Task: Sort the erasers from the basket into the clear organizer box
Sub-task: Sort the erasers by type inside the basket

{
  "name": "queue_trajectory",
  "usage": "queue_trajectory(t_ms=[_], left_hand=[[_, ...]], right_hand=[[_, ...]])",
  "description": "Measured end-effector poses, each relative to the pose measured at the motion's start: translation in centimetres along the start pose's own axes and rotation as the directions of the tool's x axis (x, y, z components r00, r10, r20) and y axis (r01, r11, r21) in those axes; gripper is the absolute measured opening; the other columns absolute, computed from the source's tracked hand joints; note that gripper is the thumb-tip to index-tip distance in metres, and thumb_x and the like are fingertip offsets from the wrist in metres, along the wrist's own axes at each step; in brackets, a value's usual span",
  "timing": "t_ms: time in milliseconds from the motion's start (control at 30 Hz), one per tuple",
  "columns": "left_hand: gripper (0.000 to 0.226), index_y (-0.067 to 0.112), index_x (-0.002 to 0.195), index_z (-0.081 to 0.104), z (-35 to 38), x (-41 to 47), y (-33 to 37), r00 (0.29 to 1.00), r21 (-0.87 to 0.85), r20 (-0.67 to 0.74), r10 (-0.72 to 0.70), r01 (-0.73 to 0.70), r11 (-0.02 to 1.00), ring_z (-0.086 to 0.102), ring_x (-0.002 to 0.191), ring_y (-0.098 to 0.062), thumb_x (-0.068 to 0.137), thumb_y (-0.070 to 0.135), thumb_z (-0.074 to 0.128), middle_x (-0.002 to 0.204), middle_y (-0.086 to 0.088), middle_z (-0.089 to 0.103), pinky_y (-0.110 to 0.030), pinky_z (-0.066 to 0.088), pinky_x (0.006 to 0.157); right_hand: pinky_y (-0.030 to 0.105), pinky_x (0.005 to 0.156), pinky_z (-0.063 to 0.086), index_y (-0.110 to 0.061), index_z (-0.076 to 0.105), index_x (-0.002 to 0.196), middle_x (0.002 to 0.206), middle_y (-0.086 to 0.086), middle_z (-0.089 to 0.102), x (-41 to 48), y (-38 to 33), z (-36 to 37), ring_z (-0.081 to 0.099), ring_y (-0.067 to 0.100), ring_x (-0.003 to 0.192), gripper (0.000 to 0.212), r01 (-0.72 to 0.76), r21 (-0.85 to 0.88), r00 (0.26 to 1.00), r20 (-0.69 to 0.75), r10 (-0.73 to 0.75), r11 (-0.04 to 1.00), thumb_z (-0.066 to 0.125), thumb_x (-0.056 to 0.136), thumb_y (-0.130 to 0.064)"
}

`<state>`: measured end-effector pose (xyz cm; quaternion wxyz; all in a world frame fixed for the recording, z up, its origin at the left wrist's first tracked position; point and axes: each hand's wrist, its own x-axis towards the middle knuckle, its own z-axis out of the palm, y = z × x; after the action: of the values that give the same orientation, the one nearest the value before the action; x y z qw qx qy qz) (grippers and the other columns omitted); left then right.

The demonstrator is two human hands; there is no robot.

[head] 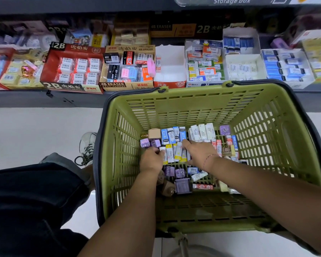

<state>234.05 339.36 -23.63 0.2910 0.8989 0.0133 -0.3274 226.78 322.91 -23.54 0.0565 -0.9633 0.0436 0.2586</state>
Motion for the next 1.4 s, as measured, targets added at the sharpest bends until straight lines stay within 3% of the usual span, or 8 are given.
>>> queue_trajectory(t_ms=[233, 400, 533, 667, 767, 1000, 1200, 1400], left_hand=[[0.031, 0.005, 0.106, 0.068, 0.0, 0.0, 0.0, 1.0, -0.028, 0.007, -0.017, 0.018, 0.999, 0.062, 0.092, -0.027, 0.095, 0.032, 0.057, 0.104, -0.011, 0.07, -0.023, 0.039, 0.071], [0.032, 0.005, 0.105, 0.069, 0.0, 0.0, -0.2, 0.999, -0.039, 0.018, -0.032, 0.032, 0.999, 0.057, 0.081, -0.023, 0.096, 0.032, 0.055, 0.102, -0.012, 0.07, -0.023, 0.039, 0.069], [0.033, 0.006, 0.104, 0.069, 0.0, 0.1, -0.2, 0.998, -0.032, 0.023, -0.05, 0.051, 0.998, 0.053, 0.076, -0.021, 0.097, 0.033, 0.053, 0.094, -0.012, 0.068, -0.024, 0.039, 0.067], [0.032, 0.005, 0.103, 0.07, 0.0, 0.1, 0.0, 0.998, -0.034, 0.027, -0.052, 0.053, 0.998, 0.052, 0.075, -0.021, 0.097, 0.032, 0.053, 0.095, -0.014, 0.069, -0.023, 0.038, 0.066], [0.032, 0.004, 0.103, 0.07, -0.1, 0.0, 0.1, 0.999, -0.033, 0.026, -0.042, 0.043, 0.999, 0.052, 0.075, -0.021, 0.097, 0.031, 0.054, 0.088, -0.012, 0.066, -0.022, 0.037, 0.067], [0.024, 0.004, 0.108, 0.071, -0.1, -0.3, 0.0, 0.999, -0.048, 0.034, 0.01, -0.009, 0.999, 0.065, 0.098, -0.027, 0.09, 0.017, 0.065, 0.107, -0.013, 0.071, -0.023, 0.045, 0.075], [0.024, 0.001, 0.11, 0.07, 0.1, 0.0, -0.2, 1.0, -0.073, 0.007, 0.024, -0.024, 0.997, 0.058, 0.084, -0.017, 0.088, 0.012, 0.066, 0.109, -0.013, 0.071, -0.019, 0.038, 0.07], [0.027, 0.001, 0.111, 0.068, 0.2, 0.5, 0.2, 0.992, -0.161, -0.123, 0.037, -0.057, 0.985, 0.065, 0.098, -0.029, 0.087, 0.013, 0.067, 0.106, -0.014, 0.071, -0.028, 0.049, 0.083]], right_hand=[[0.031, 0.053, 0.034, -0.016, 0.028, 0.135, 0.122, 0.005, 0.051, -0.8, -0.2, 0.9, 0.061, 0.025, 0.085, 0.068, 0.052, -0.079, 0.999, -0.013, -0.053, 0.996, 0.068, 0.084, -0.033], [0.029, 0.053, 0.037, -0.018, 0.033, 0.126, 0.123, 0.002, 0.047, -1.0, 0.1, 0.4, 0.056, 0.023, 0.076, 0.055, -0.029, 0.112, 0.996, -0.081, 0.038, 0.993, 0.066, 0.083, -0.028], [0.033, 0.083, 0.047, -0.021, 0.035, 0.134, 0.13, 0.002, 0.049, -1.2, 0.4, 0.0, 0.054, 0.022, 0.102, 0.068, -0.03, 0.457, 0.988, -0.121, 0.095, 0.889, 0.074, 0.078, -0.022], [0.028, 0.108, 0.036, -0.016, 0.03, 0.145, 0.144, 0.002, 0.038, -1.1, -0.2, 0.2, 0.044, 0.019, 0.127, 0.077, -0.02, 0.56, 0.992, -0.092, 0.086, 0.828, 0.073, 0.081, -0.019], [0.025, 0.106, 0.036, -0.012, 0.036, 0.143, 0.141, 0.001, 0.035, -0.7, -0.4, 0.3, 0.047, 0.019, 0.12, 0.072, -0.005, 0.537, 0.991, -0.108, 0.075, 0.843, 0.073, 0.081, -0.02], [0.03, 0.097, 0.044, -0.011, 0.044, 0.134, 0.135, 0.005, 0.038, -0.2, -0.6, 0.4, 0.055, 0.024, 0.109, 0.058, -0.026, 0.414, 0.996, -0.071, 0.061, 0.91, 0.071, 0.083, -0.016], [0.027, 0.095, 0.045, -0.016, 0.047, 0.133, 0.133, 0.001, 0.043, -0.2, 0.2, -0.1, 0.054, 0.019, 0.11, 0.054, -0.003, 0.472, 0.993, -0.102, 0.058, 0.882, 0.069, 0.084, -0.021], [0.021, 0.07, 0.041, -0.025, 0.05, 0.129, 0.116, -0.005, 0.056, -1.5, 4.7, -1.7, 0.048, 0.007, 0.086, 0.051, -0.094, 0.402, 0.98, -0.125, 0.156, 0.911, 0.071, 0.082, -0.03]])
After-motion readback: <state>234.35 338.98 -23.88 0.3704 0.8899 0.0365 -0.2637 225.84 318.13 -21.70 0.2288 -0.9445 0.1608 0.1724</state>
